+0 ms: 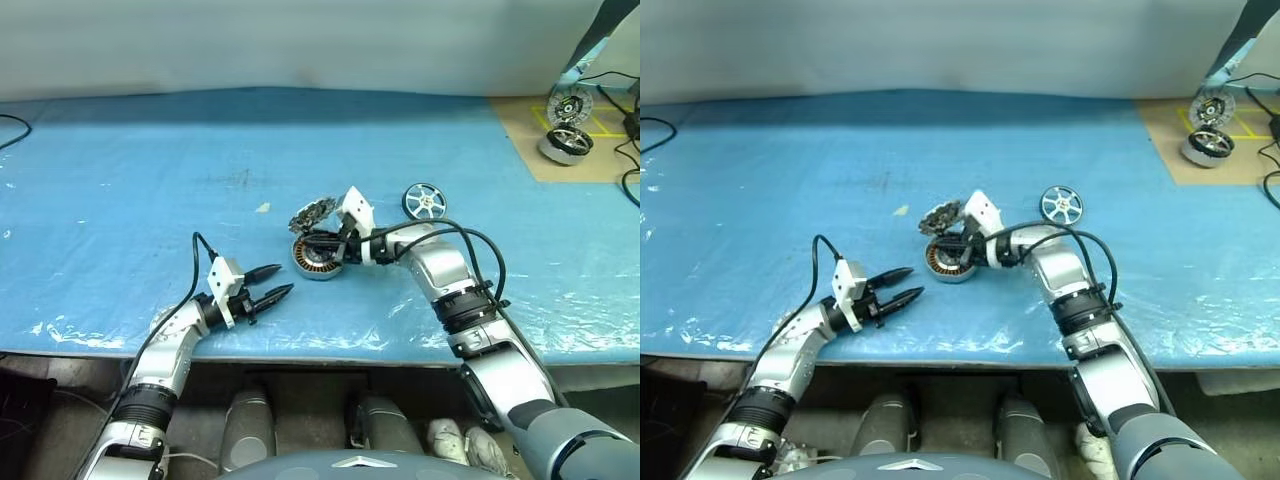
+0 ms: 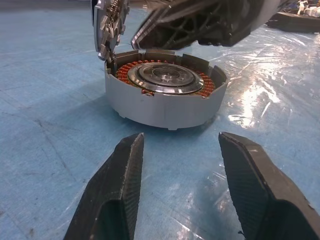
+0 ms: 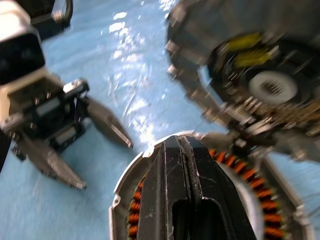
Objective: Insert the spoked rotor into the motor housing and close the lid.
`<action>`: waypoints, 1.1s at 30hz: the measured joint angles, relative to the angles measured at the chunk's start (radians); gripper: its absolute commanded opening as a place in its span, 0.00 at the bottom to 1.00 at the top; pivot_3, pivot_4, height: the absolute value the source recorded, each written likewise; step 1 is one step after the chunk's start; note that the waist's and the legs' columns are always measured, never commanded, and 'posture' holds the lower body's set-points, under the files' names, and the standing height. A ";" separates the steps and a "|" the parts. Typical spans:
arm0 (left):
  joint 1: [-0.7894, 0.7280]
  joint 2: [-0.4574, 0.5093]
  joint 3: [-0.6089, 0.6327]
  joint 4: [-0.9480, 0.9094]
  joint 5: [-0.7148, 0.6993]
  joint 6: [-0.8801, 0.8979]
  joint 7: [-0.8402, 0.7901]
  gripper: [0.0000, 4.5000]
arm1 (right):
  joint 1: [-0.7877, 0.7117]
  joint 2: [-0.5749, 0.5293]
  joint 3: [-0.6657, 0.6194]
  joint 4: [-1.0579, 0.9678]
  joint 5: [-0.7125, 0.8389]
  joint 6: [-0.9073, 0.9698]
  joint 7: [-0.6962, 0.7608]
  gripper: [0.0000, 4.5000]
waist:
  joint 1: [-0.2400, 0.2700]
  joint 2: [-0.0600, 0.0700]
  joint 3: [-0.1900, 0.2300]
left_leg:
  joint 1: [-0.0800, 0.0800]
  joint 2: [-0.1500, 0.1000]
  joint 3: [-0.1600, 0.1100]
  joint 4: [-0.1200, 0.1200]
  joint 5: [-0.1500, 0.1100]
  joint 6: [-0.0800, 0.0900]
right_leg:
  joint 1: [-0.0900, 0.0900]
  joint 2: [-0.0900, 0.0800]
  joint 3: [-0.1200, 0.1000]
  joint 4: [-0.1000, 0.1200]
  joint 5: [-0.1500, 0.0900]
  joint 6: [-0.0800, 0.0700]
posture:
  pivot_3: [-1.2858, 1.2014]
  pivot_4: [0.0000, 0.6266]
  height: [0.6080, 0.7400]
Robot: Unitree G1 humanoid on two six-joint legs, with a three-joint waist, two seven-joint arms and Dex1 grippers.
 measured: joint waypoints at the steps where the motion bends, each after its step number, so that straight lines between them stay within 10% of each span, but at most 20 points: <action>1: 0.000 0.000 0.001 0.004 0.000 -0.005 -0.003 0.56 | 0.007 -0.003 0.011 0.001 -0.011 -0.021 -0.002 0.00 | 0.000 0.000 0.000 | 0.000 0.000 0.000 0.000 0.000 0.000 | 0.000 0.000 0.000 0.000 0.000 0.000 | 0.52 0.24 1.00; 33: 0.009 -0.014 -0.004 -0.011 0.011 0.015 -0.008 0.56 | 0.000 -0.046 0.023 0.042 -0.042 -0.094 -0.002 0.00 | 0.001 0.000 0.000 | 0.006 0.000 0.000 0.000 0.000 0.000 | 0.006 -0.001 0.001 -0.001 -0.002 -0.002 | 0.52 0.24 1.00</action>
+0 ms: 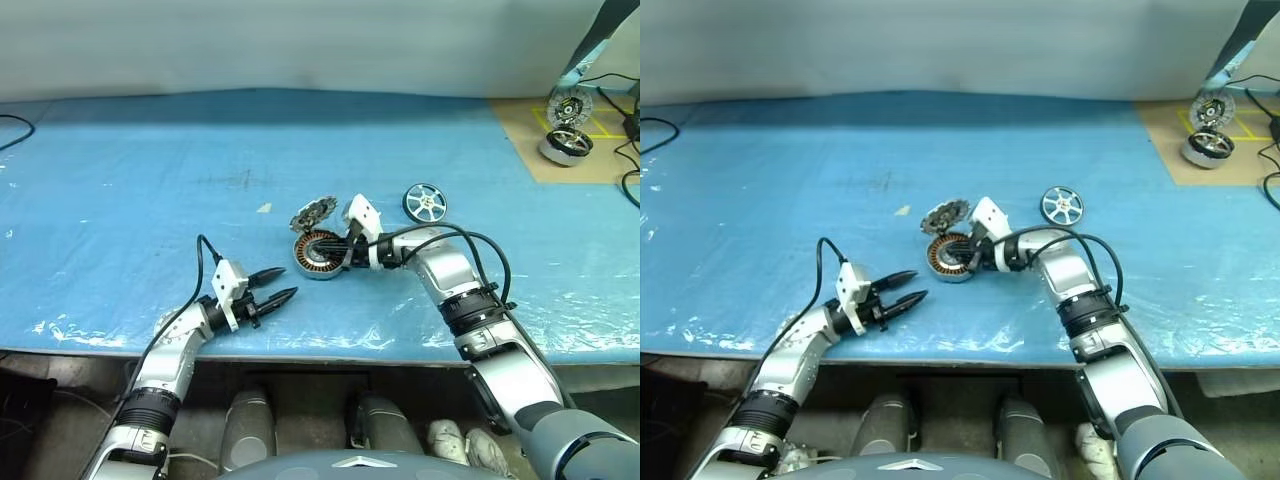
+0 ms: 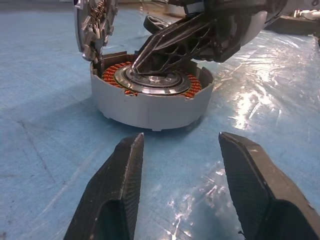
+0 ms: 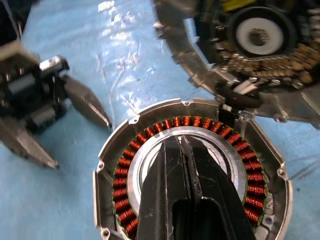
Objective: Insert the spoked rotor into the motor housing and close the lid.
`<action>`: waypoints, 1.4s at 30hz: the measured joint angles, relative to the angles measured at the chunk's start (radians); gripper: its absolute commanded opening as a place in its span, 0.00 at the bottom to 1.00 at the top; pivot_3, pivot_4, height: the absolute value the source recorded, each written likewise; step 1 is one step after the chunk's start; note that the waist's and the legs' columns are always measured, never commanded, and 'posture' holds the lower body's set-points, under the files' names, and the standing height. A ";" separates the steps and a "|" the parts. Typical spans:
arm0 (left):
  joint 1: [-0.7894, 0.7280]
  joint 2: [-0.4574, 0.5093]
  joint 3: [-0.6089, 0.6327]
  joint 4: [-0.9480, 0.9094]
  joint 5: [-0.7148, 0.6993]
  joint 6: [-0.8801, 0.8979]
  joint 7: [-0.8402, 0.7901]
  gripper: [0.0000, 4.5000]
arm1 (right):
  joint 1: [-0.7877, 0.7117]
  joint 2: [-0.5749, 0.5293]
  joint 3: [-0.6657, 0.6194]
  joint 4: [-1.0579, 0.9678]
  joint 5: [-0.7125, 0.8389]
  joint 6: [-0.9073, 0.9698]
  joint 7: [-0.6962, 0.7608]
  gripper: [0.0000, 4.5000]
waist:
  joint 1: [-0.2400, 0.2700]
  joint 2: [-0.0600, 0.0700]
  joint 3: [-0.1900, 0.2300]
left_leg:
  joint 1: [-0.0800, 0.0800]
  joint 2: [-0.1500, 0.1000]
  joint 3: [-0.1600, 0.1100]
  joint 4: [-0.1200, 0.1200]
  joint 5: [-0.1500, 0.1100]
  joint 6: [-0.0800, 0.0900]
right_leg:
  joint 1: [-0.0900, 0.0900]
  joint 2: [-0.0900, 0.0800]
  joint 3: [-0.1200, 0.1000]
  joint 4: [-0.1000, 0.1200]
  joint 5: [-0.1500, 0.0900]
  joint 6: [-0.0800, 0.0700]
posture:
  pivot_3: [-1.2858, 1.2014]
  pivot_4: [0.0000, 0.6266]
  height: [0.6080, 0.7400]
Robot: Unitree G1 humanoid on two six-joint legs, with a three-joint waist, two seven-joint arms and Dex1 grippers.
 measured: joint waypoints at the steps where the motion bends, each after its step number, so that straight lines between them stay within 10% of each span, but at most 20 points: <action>1: -0.004 0.003 0.003 0.006 -0.001 0.000 -0.005 0.56 | 0.001 -0.004 0.015 0.002 -0.020 -0.033 -0.007 0.00 | 0.000 0.000 0.000 | 0.002 0.000 0.000 0.000 0.000 0.000 | 0.002 0.000 0.000 0.000 0.000 0.000 | 0.52 0.24 1.00; 13: 0.050 0.034 0.012 -0.233 -0.027 0.141 0.041 0.56 | -0.009 -0.011 0.067 0.065 -0.127 -0.208 -0.071 0.00 | -0.002 -0.002 -0.002 | 0.013 0.000 0.000 -0.002 -0.002 0.004 | 0.011 -0.001 0.002 -0.001 -0.001 0.000 | 0.52 0.24 1.00; 28: 0.049 0.045 -0.002 -0.349 -0.040 0.258 0.095 0.56 | 0.009 -0.003 -0.149 -0.190 0.206 0.246 0.018 0.00 | 0.000 -0.001 -0.001 | -0.006 0.000 0.000 -0.002 0.000 0.000 | -0.007 0.001 0.000 0.000 0.002 0.004 | 0.52 0.24 1.00; 42: 0.048 0.024 -0.022 -0.314 -0.039 0.240 0.111 0.56 | 0.021 -0.168 -0.141 -0.188 0.060 0.230 -0.143 0.00 | -0.002 -0.001 -0.001 | -0.005 0.000 0.000 0.000 0.000 0.000 | -0.006 0.001 0.001 -0.001 0.002 0.004 | 0.52 0.24 1.00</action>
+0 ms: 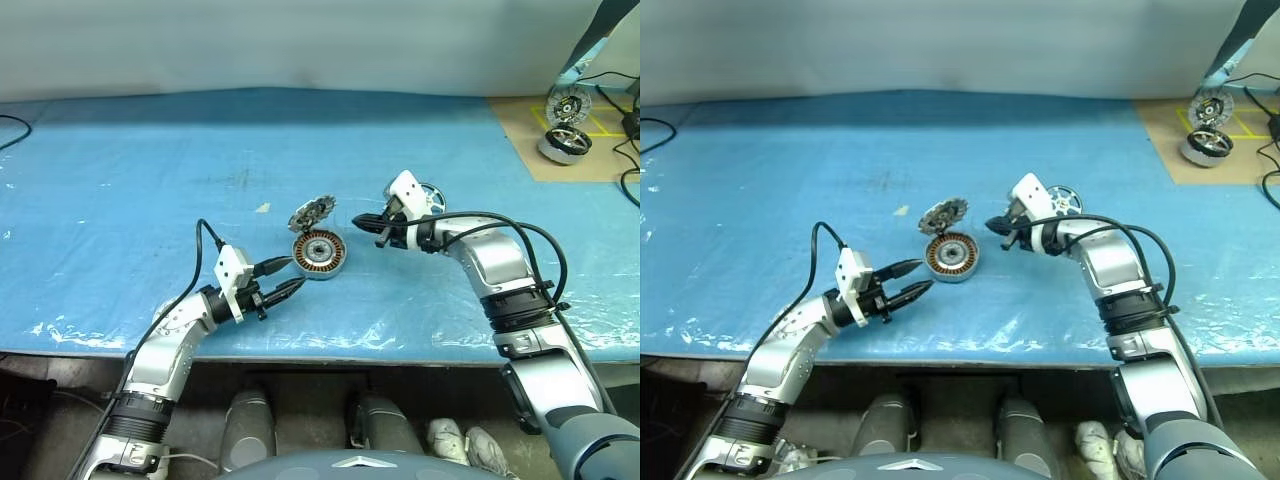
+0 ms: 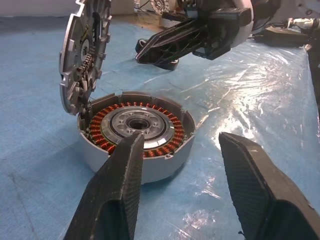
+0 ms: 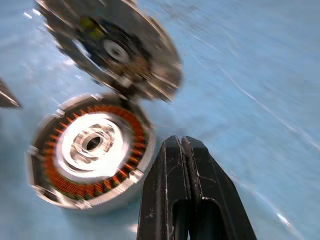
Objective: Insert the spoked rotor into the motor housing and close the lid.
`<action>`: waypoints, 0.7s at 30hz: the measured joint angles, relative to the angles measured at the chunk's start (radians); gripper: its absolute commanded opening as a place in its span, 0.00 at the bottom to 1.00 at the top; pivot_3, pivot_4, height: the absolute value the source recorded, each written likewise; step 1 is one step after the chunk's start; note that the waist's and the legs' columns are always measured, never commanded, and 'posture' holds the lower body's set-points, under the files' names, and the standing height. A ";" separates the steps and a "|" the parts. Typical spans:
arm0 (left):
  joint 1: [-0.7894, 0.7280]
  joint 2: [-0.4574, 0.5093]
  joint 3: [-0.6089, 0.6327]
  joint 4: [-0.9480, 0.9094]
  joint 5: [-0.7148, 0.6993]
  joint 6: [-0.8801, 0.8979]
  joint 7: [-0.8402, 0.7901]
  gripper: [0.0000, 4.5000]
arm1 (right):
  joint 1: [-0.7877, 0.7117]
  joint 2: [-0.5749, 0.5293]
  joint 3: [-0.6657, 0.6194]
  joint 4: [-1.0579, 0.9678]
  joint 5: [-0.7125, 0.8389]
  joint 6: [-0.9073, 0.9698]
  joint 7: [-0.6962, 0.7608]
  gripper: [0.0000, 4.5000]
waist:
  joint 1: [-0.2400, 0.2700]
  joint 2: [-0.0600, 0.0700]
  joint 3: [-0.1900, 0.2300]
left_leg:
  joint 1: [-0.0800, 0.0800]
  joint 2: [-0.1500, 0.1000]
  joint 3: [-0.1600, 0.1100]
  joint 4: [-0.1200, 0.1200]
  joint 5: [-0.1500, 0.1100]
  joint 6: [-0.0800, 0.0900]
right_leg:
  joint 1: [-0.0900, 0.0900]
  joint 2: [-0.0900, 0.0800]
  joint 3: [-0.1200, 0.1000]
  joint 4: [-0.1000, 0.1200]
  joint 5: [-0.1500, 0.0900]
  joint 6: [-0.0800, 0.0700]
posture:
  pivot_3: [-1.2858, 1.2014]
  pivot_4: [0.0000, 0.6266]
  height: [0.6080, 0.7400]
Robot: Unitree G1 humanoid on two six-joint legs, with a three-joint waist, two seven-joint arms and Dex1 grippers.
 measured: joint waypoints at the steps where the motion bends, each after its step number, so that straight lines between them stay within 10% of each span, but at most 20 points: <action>1: -0.001 -0.001 0.000 0.019 0.001 -0.010 -0.001 0.56 | 0.000 -0.014 0.006 -0.008 -0.017 0.000 -0.014 0.00 | 0.000 0.000 0.000 | 0.000 0.000 0.000 0.000 0.000 0.000 | 0.000 0.000 0.000 0.000 0.000 0.000 | 0.52 0.24 1.00; 11: -0.026 -0.015 0.002 0.151 0.004 -0.116 -0.041 0.56 | -0.150 -0.058 -0.081 0.194 -0.109 0.087 -0.273 0.00 | 0.004 0.000 0.000 | 0.000 -0.001 0.001 0.001 0.000 0.000 | 0.000 0.000 0.000 0.001 0.000 0.000 | 0.52 0.24 1.00; 21: -0.017 -0.016 -0.004 0.079 -0.001 -0.082 -0.031 0.56 | -0.175 -0.113 -0.119 0.285 -0.131 0.107 -0.300 0.68 | 0.001 0.000 0.000 | 0.000 0.000 0.001 0.001 0.000 0.000 | 0.000 0.001 0.000 0.001 0.000 0.000 | 0.52 0.24 1.00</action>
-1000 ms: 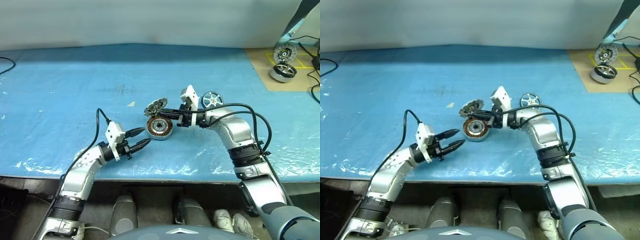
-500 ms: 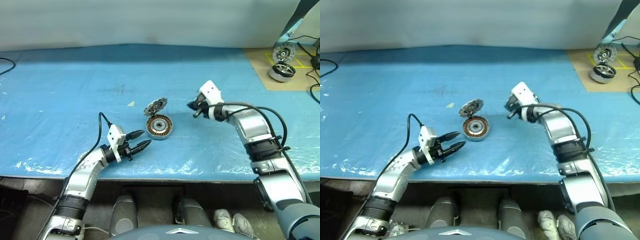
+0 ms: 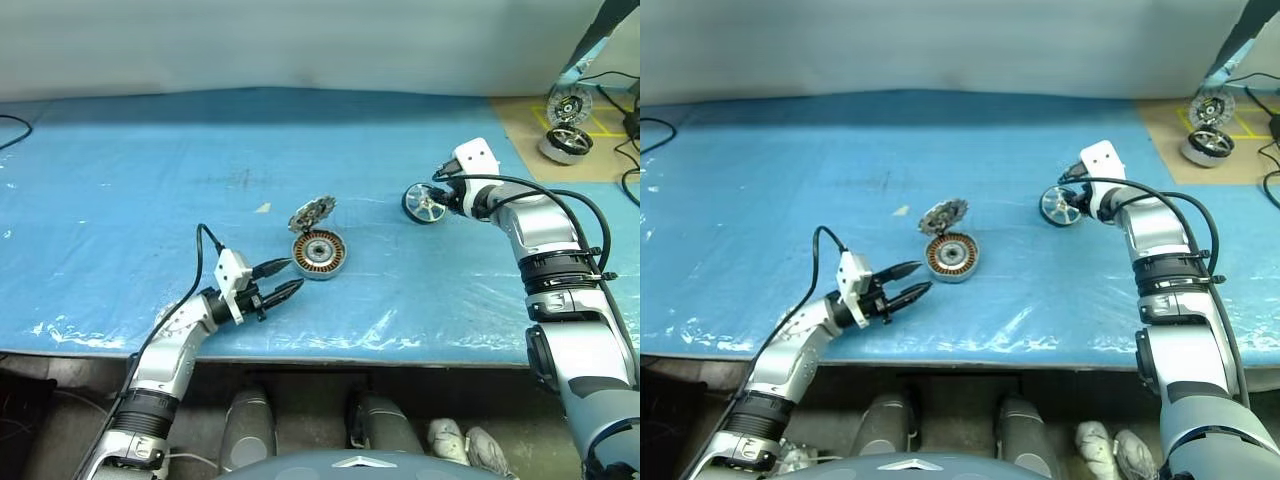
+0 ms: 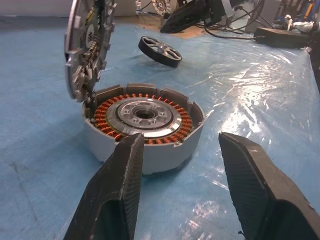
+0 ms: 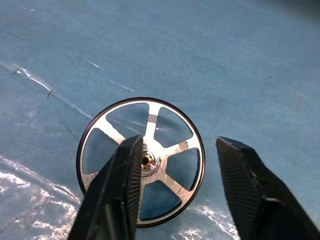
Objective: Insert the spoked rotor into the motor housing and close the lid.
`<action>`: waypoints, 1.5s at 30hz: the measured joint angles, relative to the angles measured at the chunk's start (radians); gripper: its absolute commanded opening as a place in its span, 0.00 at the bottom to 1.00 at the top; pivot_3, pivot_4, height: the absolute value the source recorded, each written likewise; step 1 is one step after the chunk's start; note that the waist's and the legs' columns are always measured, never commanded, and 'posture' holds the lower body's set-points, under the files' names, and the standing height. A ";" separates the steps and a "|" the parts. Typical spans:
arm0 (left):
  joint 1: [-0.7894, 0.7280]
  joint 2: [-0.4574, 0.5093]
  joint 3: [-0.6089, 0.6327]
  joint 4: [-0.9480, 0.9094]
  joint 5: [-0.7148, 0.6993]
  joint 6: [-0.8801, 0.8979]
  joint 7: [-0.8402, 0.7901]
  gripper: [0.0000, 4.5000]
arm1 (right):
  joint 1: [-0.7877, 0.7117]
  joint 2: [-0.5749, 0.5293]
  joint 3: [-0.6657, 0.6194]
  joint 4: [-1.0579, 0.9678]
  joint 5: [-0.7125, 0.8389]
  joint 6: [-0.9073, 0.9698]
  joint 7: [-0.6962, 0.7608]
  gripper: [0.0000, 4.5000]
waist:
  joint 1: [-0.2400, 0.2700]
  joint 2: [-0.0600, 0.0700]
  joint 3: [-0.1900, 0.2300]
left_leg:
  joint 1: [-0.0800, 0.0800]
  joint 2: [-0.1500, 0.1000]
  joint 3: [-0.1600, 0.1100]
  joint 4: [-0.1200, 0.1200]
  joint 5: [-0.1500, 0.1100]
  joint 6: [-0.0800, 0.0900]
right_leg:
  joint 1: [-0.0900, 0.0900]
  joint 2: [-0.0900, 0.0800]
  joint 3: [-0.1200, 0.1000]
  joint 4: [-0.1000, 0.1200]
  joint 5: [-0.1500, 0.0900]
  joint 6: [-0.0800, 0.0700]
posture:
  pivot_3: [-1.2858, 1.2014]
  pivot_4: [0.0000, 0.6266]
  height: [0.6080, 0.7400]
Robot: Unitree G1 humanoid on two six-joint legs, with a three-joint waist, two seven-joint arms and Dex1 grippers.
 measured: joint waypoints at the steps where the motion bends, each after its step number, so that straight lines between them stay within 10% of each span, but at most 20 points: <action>1: 0.000 -0.002 -0.001 -0.004 0.000 0.005 0.003 0.56 | 0.002 0.000 -0.001 -0.004 0.006 0.005 0.007 0.75 | 0.000 0.000 0.000 | 0.000 0.000 0.000 0.000 0.000 0.000 | 0.000 0.000 0.000 0.000 0.000 0.000 | 0.52 0.24 1.00; 33: -0.009 -0.013 -0.007 0.119 0.030 -0.085 -0.054 0.56 | 0.042 0.106 0.010 0.012 -0.013 -0.024 -0.049 0.75 | 0.002 0.000 0.000 | 0.001 0.000 0.000 0.002 0.000 0.000 | 0.001 0.000 0.000 0.001 0.000 -0.001 | 0.52 0.24 1.00; 40: -0.016 -0.013 -0.004 0.126 0.035 -0.086 -0.055 0.56 | 0.054 0.110 0.035 -0.018 -0.018 -0.047 -0.020 0.31 | 0.002 0.000 0.000 | 0.001 0.000 0.000 0.002 0.000 0.000 | 0.001 0.000 0.000 0.002 0.000 0.000 | 0.52 0.24 1.00; 45: -0.016 -0.004 0.003 0.109 0.028 -0.073 -0.055 0.56 | 0.079 0.111 0.054 -0.063 -0.019 -0.051 0.003 0.27 | 0.002 0.000 0.000 | 0.001 0.000 0.000 0.002 0.000 0.000 | 0.001 0.000 0.000 0.002 0.000 0.000 | 0.52 0.24 1.00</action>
